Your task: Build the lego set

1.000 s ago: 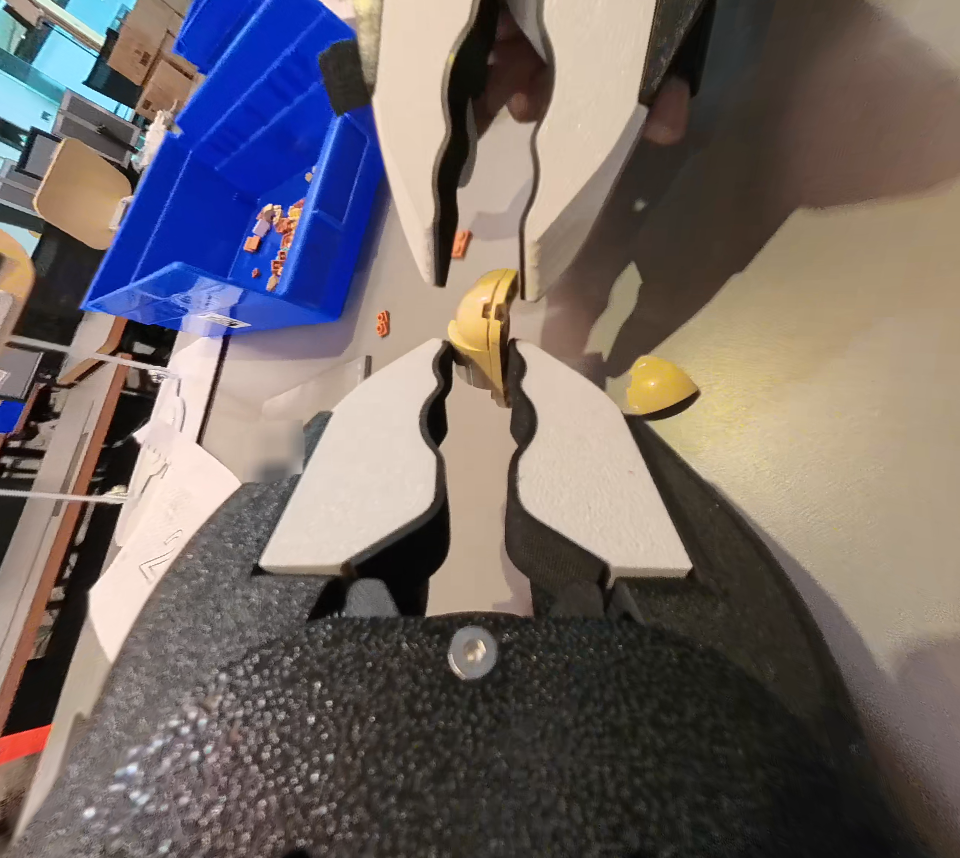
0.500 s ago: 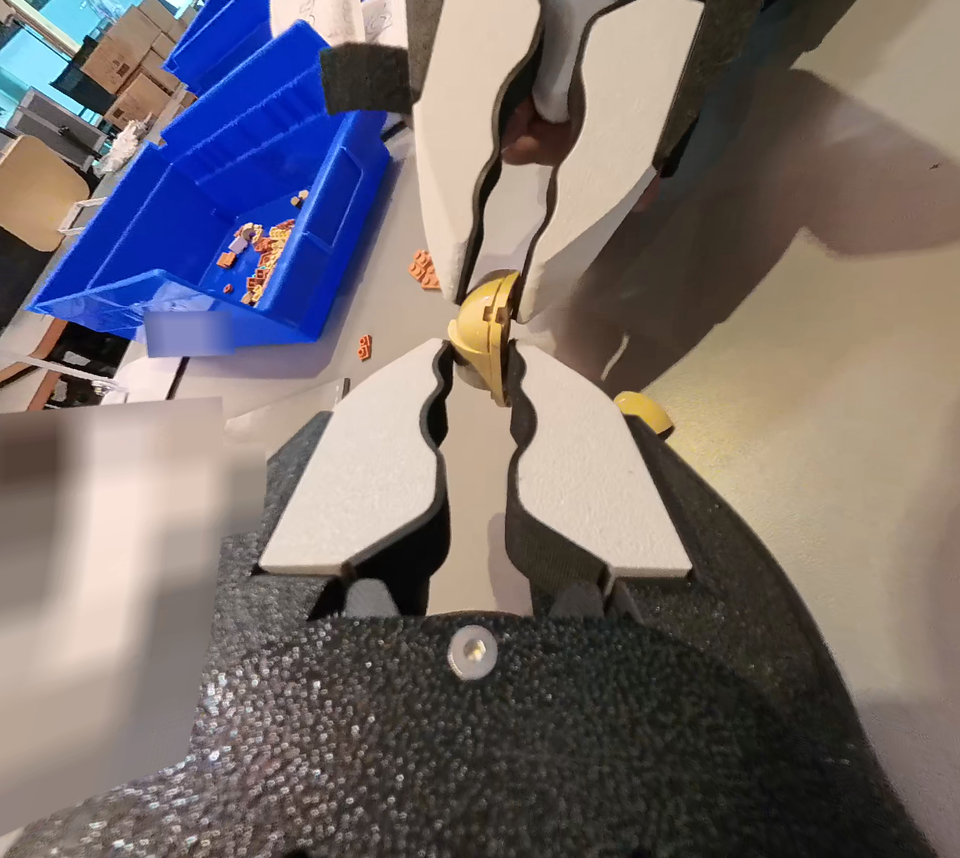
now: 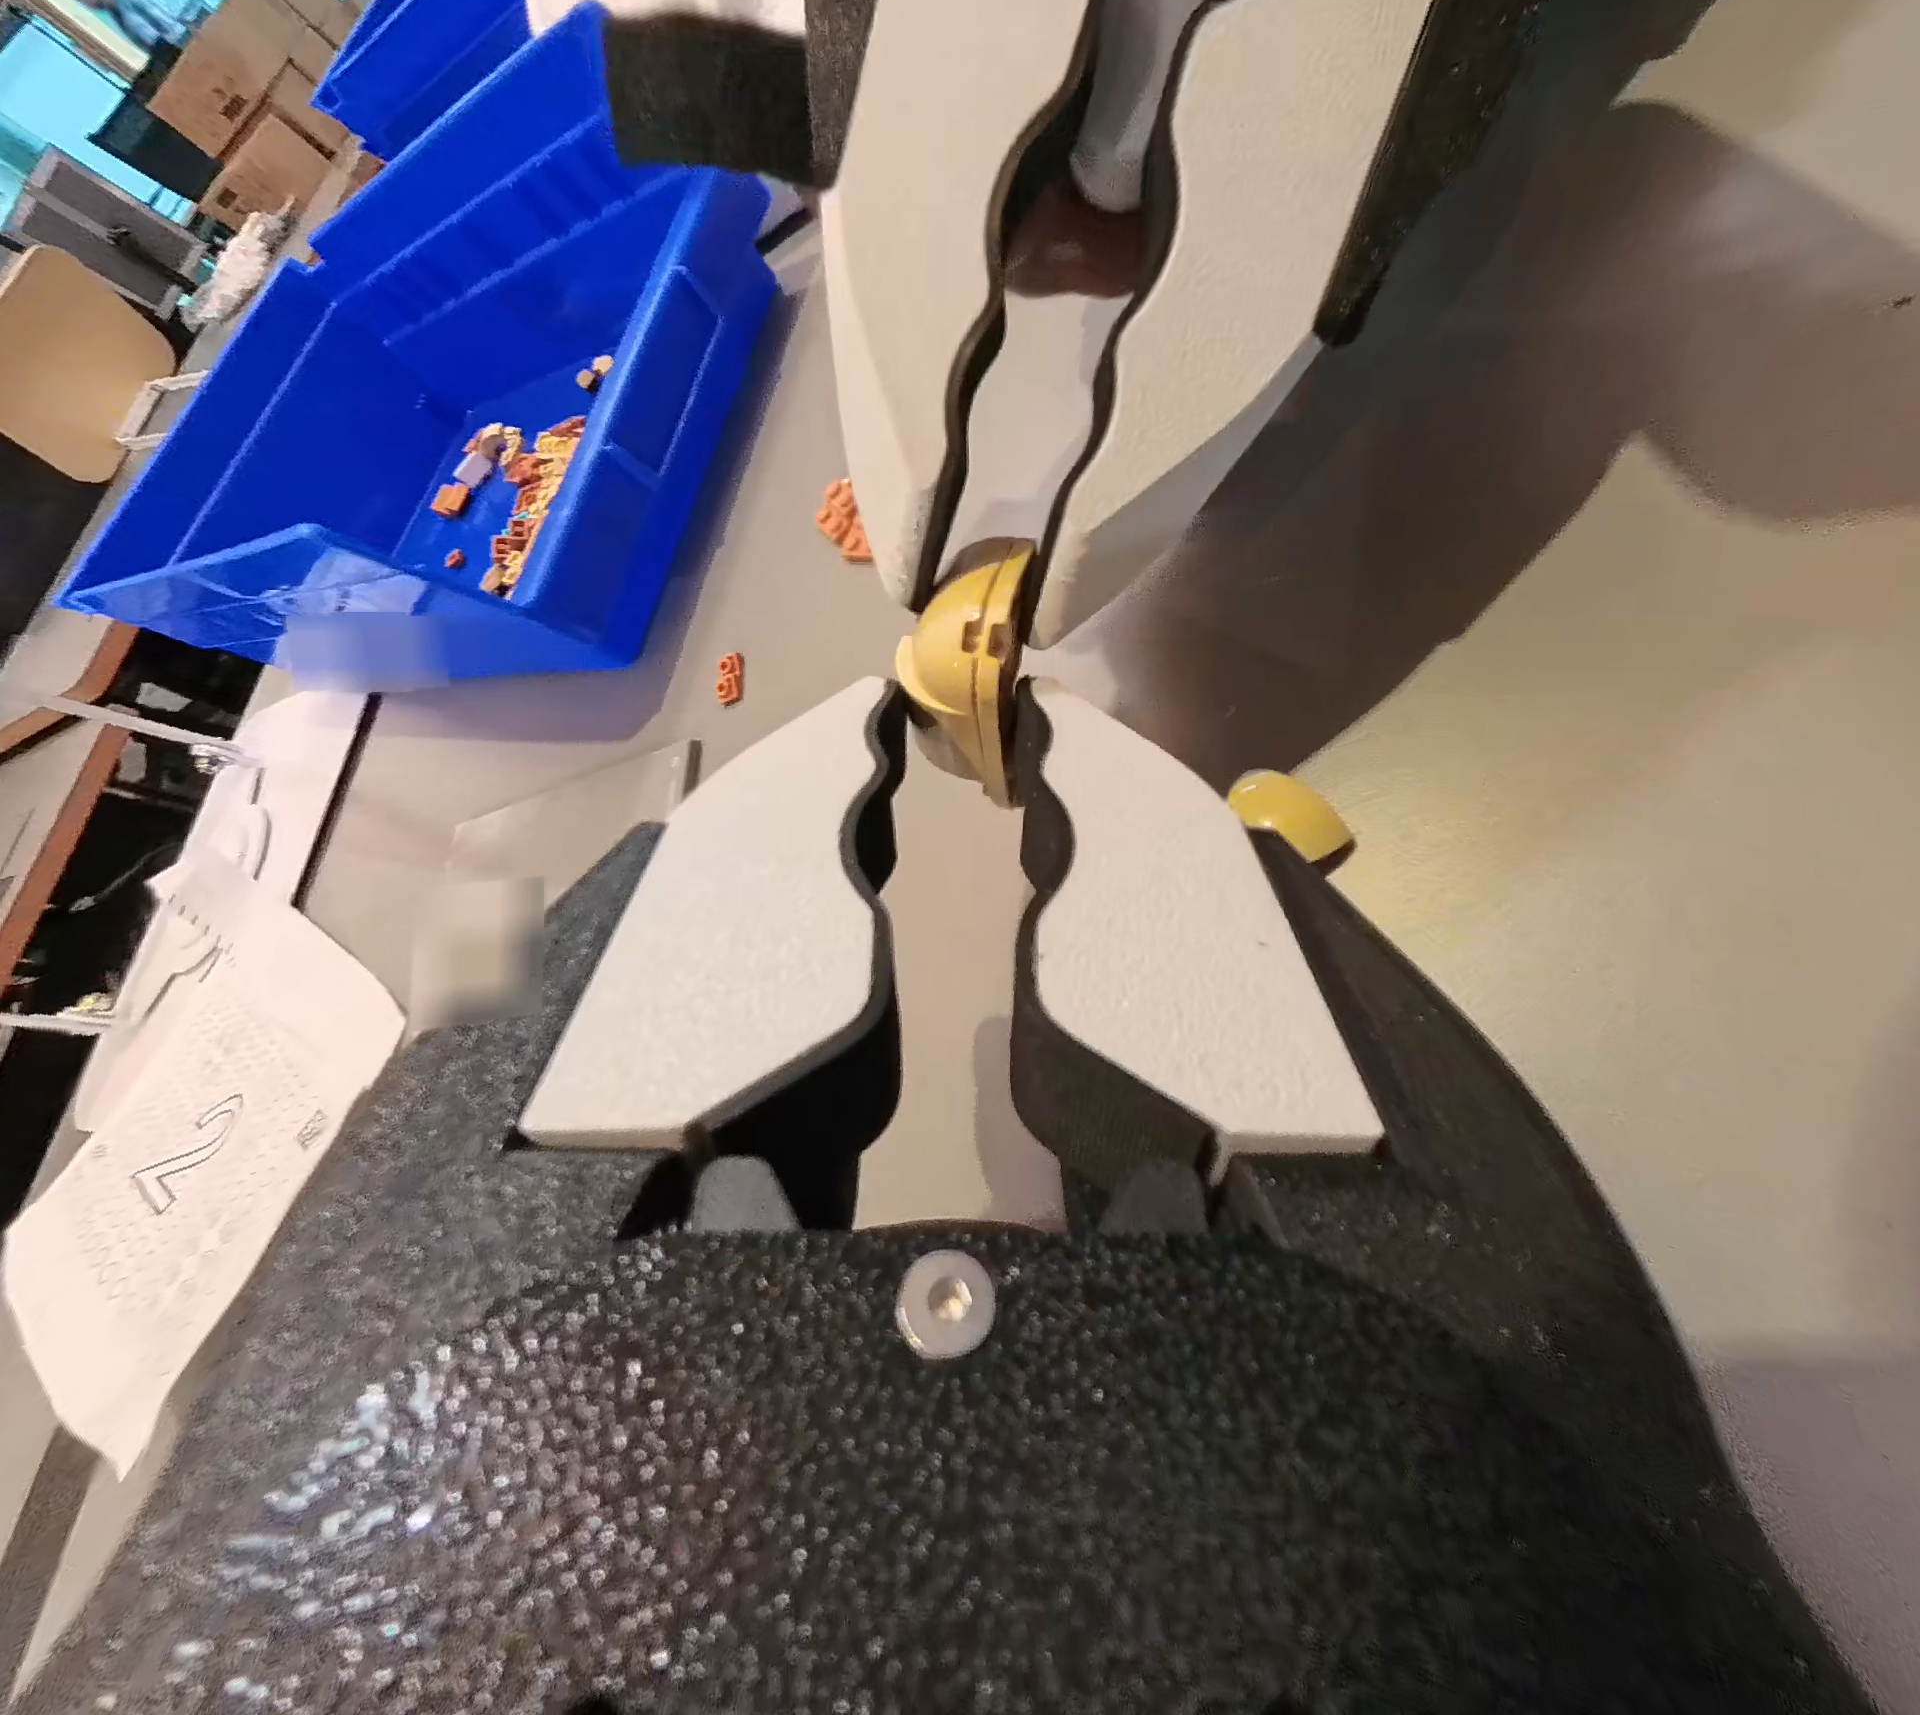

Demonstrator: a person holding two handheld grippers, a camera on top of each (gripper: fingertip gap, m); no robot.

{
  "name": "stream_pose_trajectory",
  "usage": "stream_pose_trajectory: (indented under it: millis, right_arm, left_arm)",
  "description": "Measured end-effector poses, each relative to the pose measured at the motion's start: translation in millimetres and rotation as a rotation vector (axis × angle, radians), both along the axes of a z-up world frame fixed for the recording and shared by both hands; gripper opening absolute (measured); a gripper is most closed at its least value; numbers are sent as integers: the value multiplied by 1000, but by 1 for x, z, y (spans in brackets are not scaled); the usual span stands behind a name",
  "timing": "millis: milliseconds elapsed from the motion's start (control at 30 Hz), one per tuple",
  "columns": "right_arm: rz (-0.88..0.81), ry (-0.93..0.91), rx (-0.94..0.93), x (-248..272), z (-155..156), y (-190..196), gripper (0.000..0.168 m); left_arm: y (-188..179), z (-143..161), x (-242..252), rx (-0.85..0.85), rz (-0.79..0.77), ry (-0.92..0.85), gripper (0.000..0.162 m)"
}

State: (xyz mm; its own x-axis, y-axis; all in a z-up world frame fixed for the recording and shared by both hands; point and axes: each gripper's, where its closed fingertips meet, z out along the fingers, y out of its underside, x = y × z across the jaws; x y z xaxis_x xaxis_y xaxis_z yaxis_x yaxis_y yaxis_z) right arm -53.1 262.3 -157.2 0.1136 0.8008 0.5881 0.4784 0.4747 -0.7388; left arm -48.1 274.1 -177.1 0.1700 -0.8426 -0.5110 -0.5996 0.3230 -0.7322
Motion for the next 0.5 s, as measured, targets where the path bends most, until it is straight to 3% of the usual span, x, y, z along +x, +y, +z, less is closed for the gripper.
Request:
stream_pose_trajectory:
  millis: [267,500]
  right_arm:
    - [-36,150,-366,4,7,10,29]
    - [2,400,-1060,5,22,14,38]
  left_arm:
    - [16,6,-10,231,75,62,19]
    - [22,26,-15,462,124,59,19]
